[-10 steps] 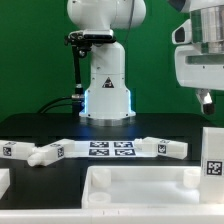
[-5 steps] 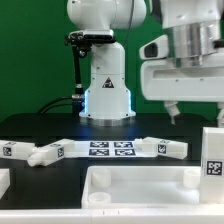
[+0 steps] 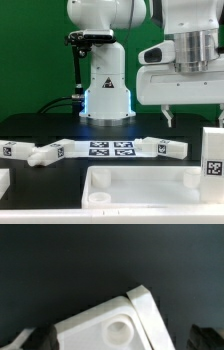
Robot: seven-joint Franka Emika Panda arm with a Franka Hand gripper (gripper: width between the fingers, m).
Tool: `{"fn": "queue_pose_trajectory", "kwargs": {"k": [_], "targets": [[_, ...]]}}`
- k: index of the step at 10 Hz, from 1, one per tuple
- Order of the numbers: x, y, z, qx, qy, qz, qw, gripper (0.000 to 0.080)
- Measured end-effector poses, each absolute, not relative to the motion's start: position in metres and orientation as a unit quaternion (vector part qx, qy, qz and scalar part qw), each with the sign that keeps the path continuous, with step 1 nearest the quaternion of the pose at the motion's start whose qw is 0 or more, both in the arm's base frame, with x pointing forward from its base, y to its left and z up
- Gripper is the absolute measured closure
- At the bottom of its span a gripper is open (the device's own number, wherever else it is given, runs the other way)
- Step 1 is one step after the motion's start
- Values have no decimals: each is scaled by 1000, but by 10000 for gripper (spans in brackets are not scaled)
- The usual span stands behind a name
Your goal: Assemble desk
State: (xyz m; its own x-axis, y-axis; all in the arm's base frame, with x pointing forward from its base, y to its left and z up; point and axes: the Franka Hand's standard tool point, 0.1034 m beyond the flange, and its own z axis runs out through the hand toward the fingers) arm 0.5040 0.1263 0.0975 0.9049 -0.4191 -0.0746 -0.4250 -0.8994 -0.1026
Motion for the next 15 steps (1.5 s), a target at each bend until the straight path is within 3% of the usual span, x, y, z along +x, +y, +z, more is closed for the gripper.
{"fn": "queue_pose_trajectory", "kwargs": {"k": [3,4,7,10,14,15], "targets": [[458,152,69,-990,125,49,47,150],[440,164,64,-997,70,20,25,150],[437,160,62,-998,-59,23,21,150],[418,148,47,-960,-278,40,20,150],[403,148,39,-970,-228,85,20,150],[391,154,36,-967,-221,126,-6,150]]}}
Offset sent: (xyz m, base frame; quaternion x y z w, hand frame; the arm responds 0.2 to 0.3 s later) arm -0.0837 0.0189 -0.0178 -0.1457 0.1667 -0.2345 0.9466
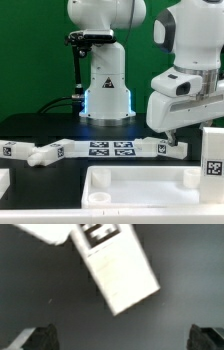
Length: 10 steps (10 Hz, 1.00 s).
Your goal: Assemble desk
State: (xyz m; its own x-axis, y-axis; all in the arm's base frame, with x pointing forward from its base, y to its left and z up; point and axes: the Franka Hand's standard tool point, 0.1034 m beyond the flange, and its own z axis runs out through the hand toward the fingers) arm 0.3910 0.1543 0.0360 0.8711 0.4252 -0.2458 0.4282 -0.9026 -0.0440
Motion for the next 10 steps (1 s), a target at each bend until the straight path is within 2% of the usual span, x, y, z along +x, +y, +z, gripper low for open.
{"fn": "queue_pose_trajectory", "kwargs": {"k": [1,5,7,9,10], "targets": [[384,153,35,957,229,-178,26,150],[380,145,32,917,210,-334,56,150],[383,148,25,888,197,-405,93,150],[378,151,26,867,195,-447,100,150],[382,151,21,871,195,-440,98,150]]}}
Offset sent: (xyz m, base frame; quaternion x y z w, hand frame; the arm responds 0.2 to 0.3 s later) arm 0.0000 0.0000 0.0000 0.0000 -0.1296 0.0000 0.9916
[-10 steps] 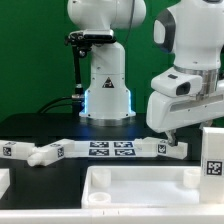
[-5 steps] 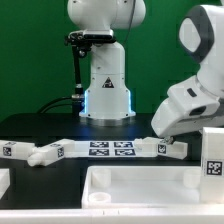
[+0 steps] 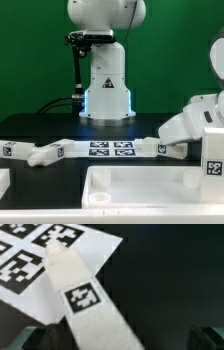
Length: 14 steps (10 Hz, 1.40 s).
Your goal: Assemble desk
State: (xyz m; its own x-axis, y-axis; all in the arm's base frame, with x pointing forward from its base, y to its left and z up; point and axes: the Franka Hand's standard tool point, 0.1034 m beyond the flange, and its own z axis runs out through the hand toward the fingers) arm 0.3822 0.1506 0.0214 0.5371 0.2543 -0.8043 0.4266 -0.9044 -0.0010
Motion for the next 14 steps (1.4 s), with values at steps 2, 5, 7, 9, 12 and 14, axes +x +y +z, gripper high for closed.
{"fn": "queue_pose_trajectory", "kwargs": {"k": [2,5,7,9,12,14], "targets": [[377,141,11,858,239,-446,87,150],[383,135,4,846,277,-446,89,150],[384,134,4,847,274,-446,89,164],[384,132,4,848,272,-447,88,520],[401,123,20,863,249,-432,80,515],[427,106,68,878,178,-441,52,515]]}}
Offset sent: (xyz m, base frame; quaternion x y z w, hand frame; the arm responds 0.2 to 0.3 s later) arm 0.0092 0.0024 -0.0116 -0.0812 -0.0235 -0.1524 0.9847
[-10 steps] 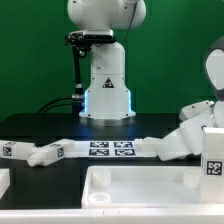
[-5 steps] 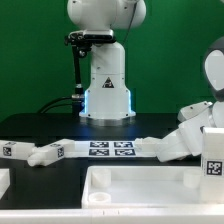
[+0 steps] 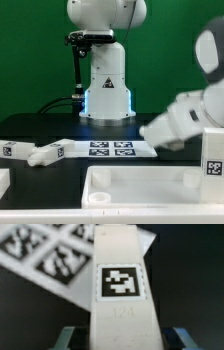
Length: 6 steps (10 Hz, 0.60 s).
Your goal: Assemble desk
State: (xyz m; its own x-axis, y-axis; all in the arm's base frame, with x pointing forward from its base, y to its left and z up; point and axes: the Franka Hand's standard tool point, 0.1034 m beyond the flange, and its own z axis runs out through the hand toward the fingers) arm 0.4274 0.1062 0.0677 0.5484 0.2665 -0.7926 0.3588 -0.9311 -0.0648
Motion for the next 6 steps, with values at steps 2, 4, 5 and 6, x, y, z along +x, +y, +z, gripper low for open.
{"fn": "queue_pose_trajectory", "kwargs": {"k": [2,4,5,6], "targets": [[448,73,118,914,152,-375,14,515],[452,64,120,945,148,-292,6,515],[455,65,117,952,151,-264,5,515],[460,64,118,964,151,-220,3,515]]}}
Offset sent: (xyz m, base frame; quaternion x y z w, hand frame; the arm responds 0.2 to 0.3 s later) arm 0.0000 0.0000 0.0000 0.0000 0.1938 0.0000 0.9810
